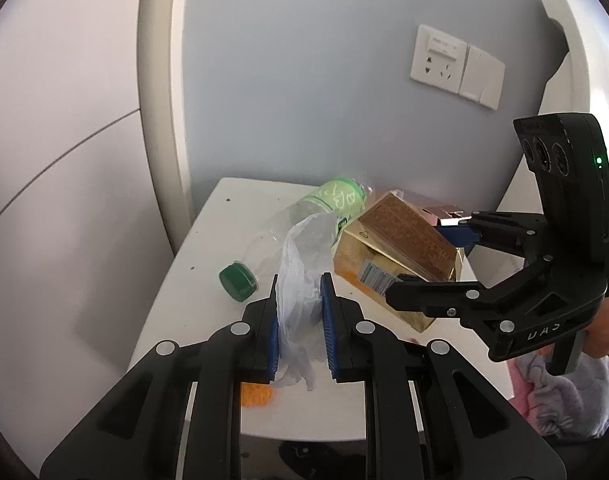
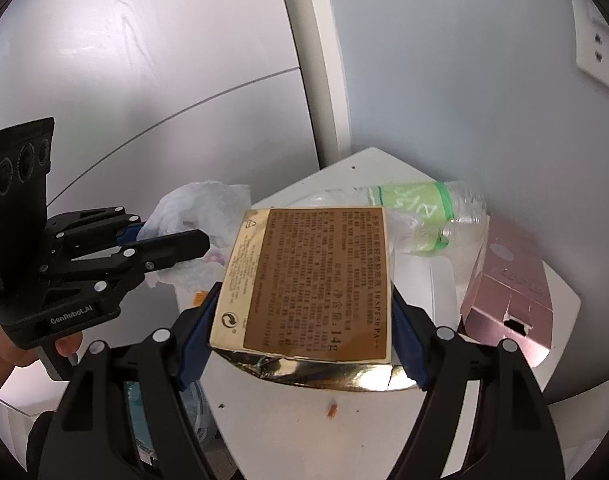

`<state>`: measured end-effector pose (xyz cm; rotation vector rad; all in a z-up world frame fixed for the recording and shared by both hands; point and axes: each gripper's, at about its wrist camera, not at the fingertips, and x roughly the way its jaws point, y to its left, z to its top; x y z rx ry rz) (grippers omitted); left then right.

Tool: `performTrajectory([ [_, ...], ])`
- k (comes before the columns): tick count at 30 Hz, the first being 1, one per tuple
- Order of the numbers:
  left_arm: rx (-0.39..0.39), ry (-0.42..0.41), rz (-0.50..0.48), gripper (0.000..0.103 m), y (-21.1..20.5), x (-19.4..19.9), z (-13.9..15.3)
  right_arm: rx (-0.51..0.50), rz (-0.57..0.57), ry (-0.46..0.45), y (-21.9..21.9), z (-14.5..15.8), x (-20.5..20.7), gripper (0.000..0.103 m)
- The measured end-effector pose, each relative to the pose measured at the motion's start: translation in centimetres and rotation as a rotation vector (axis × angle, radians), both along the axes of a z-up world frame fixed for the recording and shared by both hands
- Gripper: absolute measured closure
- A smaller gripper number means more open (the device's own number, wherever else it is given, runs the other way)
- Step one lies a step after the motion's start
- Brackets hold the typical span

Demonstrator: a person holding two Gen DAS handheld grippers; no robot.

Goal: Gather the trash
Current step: 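Lift the tissue with the left gripper while the right gripper lifts the gold packet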

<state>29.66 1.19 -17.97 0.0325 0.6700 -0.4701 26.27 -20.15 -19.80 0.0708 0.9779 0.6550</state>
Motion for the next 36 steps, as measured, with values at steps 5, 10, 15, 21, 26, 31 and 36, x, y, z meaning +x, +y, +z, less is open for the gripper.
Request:
performTrajectory([
  [5,-0.003,-0.016,0.029,0.087,0.8,-2.1,1.3,0.022,0.008,-0.021,-0.2,1.9,-1.7,0.030],
  [10,-0.002,-0.036,0.065,0.087,2.1,-4.5,2.6,0.039,0.030,-0.039,0.4,3.4,-3.1,0.030],
  [15,0.006,-0.053,0.098,0.087,3.5,-7.0,3.7,0.052,0.058,-0.064,1.8,4.8,-4.8,0.030],
  [21,0.014,-0.071,0.130,0.087,4.9,-9.5,4.8,0.056,0.085,-0.090,3.4,6.1,-6.1,0.030],
  [26,0.018,-0.077,0.161,0.087,6.2,-11.3,5.2,0.053,0.114,-0.114,4.9,6.9,-7.2,0.030],
  [31,0.026,-0.075,0.183,0.087,7.2,-12.7,5.2,0.045,0.122,-0.121,5.4,6.7,-7.5,0.030],
  [36,0.029,-0.071,0.196,0.087,7.7,-13.1,5.0,0.009,0.120,-0.139,5.6,6.3,-7.8,0.030],
])
